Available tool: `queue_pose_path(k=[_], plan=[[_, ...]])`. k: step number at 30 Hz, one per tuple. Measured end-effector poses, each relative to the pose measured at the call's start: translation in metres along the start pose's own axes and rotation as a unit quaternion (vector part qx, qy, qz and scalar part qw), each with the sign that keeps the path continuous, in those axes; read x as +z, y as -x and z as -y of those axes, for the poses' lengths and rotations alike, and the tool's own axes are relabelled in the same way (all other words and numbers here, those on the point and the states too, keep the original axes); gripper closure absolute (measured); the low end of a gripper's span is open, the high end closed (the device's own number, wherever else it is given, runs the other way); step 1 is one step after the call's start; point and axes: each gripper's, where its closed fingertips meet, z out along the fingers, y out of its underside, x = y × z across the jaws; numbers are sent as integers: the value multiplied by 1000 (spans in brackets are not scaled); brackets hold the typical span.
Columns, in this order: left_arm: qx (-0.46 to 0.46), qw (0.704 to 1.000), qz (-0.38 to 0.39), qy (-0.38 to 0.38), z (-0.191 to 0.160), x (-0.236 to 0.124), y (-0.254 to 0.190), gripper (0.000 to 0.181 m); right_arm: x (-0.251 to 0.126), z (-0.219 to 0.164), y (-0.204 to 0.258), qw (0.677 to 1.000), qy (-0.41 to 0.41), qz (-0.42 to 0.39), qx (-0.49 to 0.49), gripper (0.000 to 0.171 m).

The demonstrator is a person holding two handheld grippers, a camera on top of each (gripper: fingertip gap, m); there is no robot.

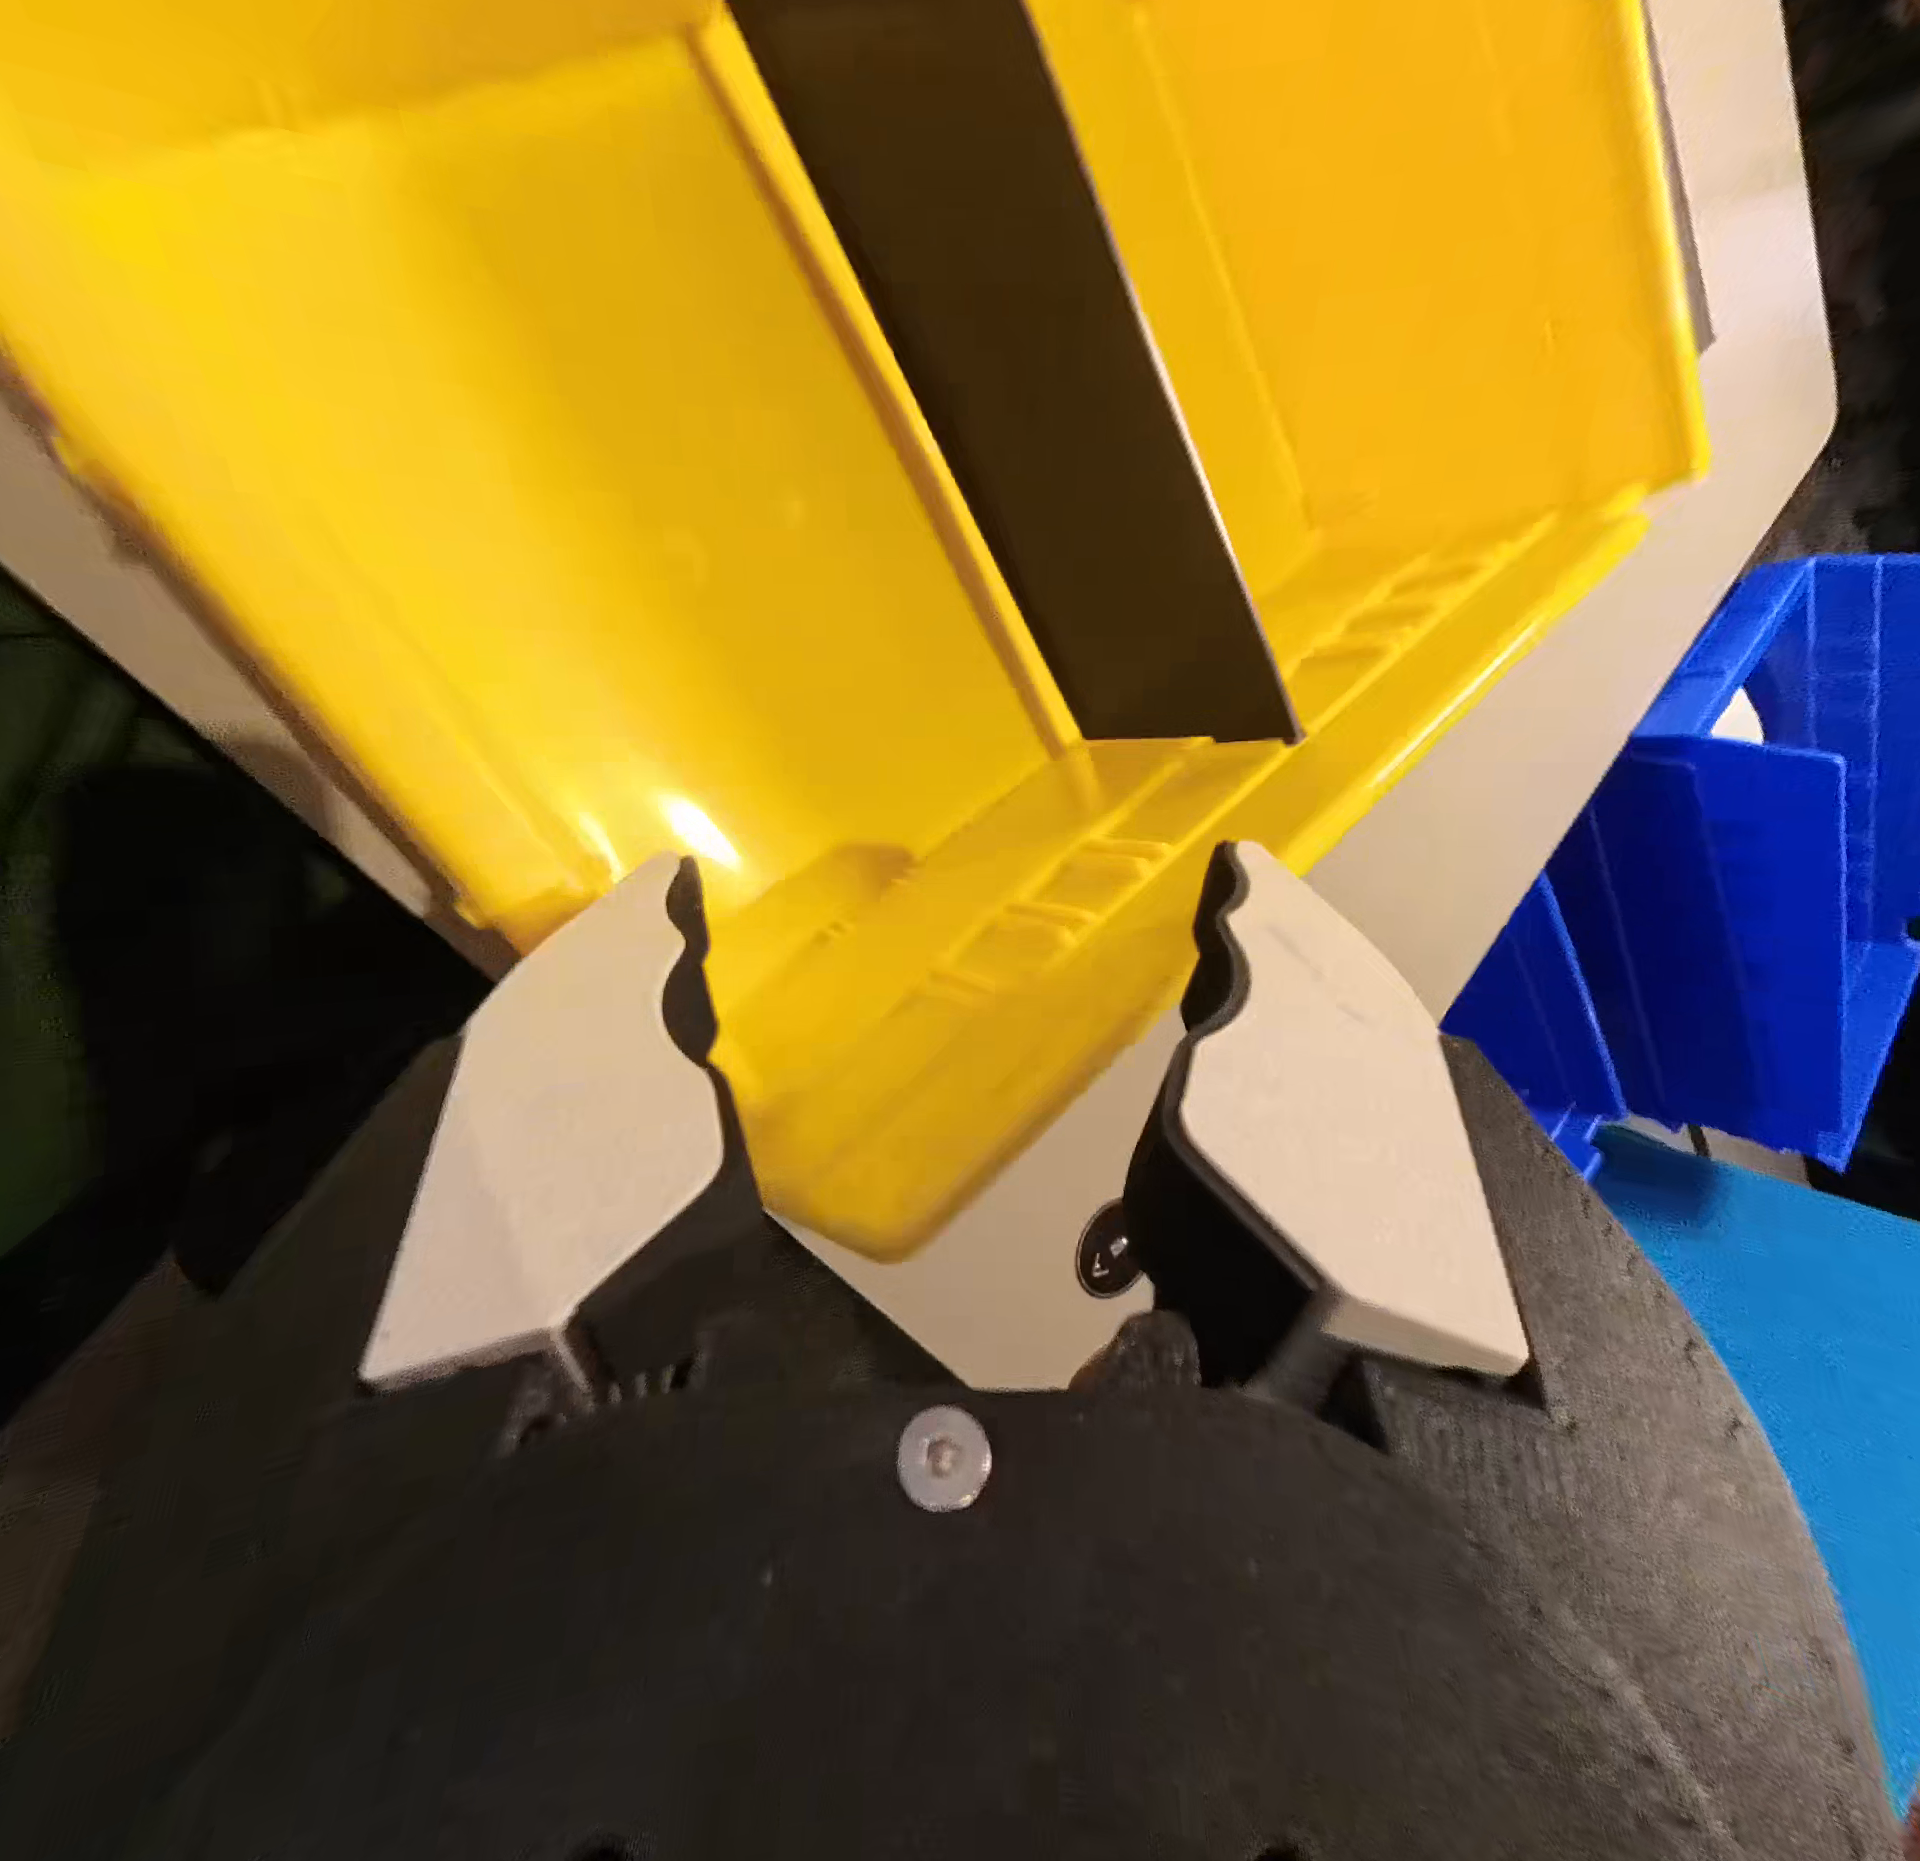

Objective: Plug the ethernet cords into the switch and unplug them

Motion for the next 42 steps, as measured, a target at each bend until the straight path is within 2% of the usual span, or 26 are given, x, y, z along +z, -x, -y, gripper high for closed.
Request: queue_pose_path(k=[3,5,8,10,13,16,17,19,22,27,29,34,39,42], plan=[[-23,999,-24,-10,1,-1,-1,166,-10,10,-8,999,-33,-17,18,86],[-41,999,-10,-15,1,-6,4,153,-22,31,-3,996,-87,-3,27,90],[-61,998,8,-26,1,-15,8,144,-39,78,28,981,-183,60,32,90],[-84,996,8,-22,-2,-19,8,144,-42,99,50,972,-211,96,25,88],[-103,995,3,9,-16,-15,8,143,-24,105,66,978,-181,100,18,89],[-118,993,-10,14,-21,-7,6,155,4,102,71,984,-142,102,33,97],[-115,993,-13,20,-22,-5,5,161,8,104,73,982,-144,117,46,108],[-105,994,-15,27,-23,0,4,163,18,107,70,981,-140,117,64,125],[-100,995,-15,25,-23,4,6,162,38,109,43,984,-134,57,100,132],[-101,994,-23,14,-22,8,9,164,69,100,-18,977,-120,-84,157,159],[-100,995,-22,8,-22,9,11,163,77,96,-36,969,-122,-125,172,159],[-122,991,10,-48,-16,8,16,164,96,109,-59,949,-165,-148,226,160],[-128,989,23,-72,-13,3,17,166,107,118,-85,929,-180,-232,224,161],[-134,988,24,-74,-13,3,18,168,108,115,-93,926,-188,-241,223,162]])
